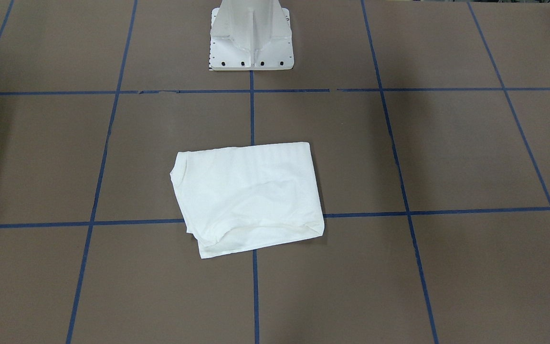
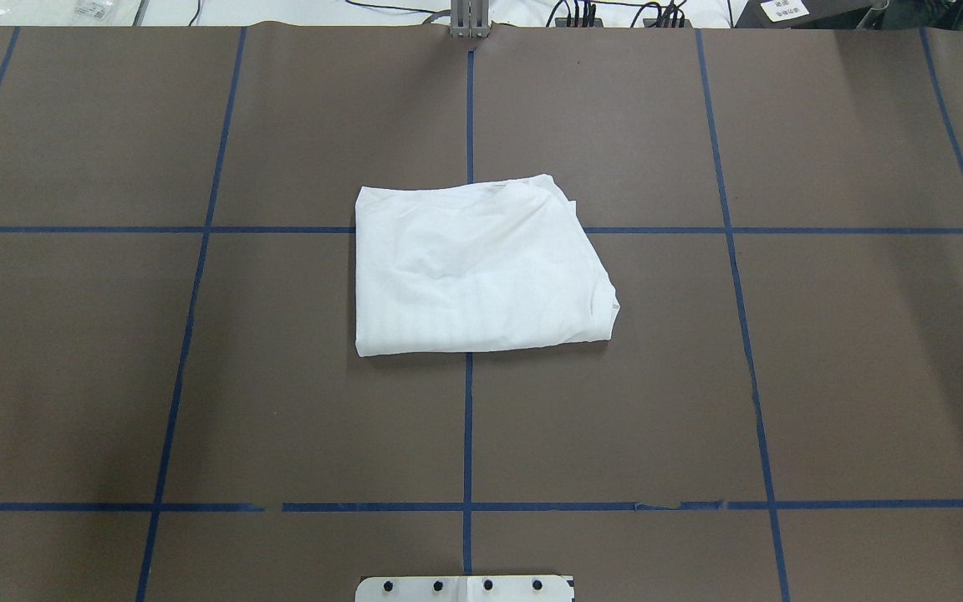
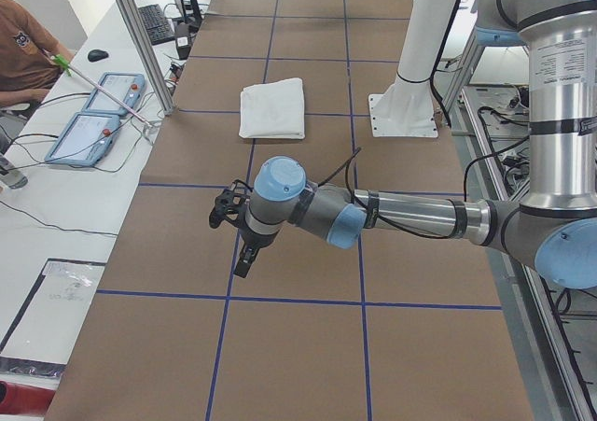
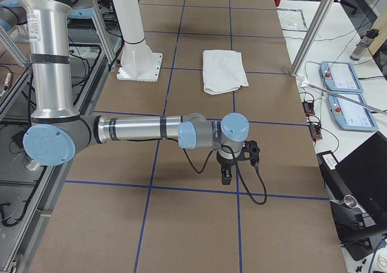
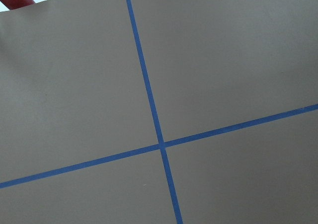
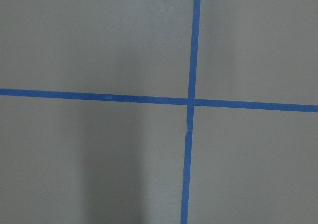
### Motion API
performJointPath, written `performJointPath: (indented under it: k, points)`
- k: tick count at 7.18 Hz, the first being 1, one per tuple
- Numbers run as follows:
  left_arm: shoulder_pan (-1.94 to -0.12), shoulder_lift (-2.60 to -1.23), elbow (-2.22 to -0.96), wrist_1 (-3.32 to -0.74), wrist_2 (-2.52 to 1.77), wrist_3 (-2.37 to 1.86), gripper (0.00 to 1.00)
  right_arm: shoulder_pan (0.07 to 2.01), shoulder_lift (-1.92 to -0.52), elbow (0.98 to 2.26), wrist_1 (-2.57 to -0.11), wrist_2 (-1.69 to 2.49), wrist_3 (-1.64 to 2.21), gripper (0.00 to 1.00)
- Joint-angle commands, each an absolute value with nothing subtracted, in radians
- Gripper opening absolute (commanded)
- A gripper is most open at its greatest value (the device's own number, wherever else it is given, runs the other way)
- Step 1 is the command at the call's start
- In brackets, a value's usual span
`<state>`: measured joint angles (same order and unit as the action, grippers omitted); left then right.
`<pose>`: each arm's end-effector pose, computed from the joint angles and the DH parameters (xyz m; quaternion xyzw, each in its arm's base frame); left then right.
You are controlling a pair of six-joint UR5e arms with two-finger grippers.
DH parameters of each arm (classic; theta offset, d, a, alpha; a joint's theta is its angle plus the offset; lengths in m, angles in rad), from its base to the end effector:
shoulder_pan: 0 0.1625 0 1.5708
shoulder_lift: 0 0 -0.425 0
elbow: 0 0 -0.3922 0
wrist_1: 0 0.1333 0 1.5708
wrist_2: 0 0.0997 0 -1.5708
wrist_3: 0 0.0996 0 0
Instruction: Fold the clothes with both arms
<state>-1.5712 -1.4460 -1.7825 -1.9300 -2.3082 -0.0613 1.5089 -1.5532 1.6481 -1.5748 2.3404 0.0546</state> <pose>-0.0665 -0.4595 0.5736 0.1955 0.3576 0.0516 0.9117 0.0327 -0.5067 0.6125 0.0202 -0.3768 -0.0204 0.9258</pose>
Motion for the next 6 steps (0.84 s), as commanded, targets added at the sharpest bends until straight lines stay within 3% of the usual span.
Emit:
performJointPath:
  k: [1,6]
  points:
    - [-1.572,-1.415,-1.784,-1.933,-2.316,-0.06,1.0,1.494,-1.565,1.681,-1.58,2.292,0.055,1.0]
    - [-1.571,-1.428,-1.776,-1.933,-2.348,-0.064,1.0,1.49,-1.574,1.735,-1.638,2.302,0.055,1.0]
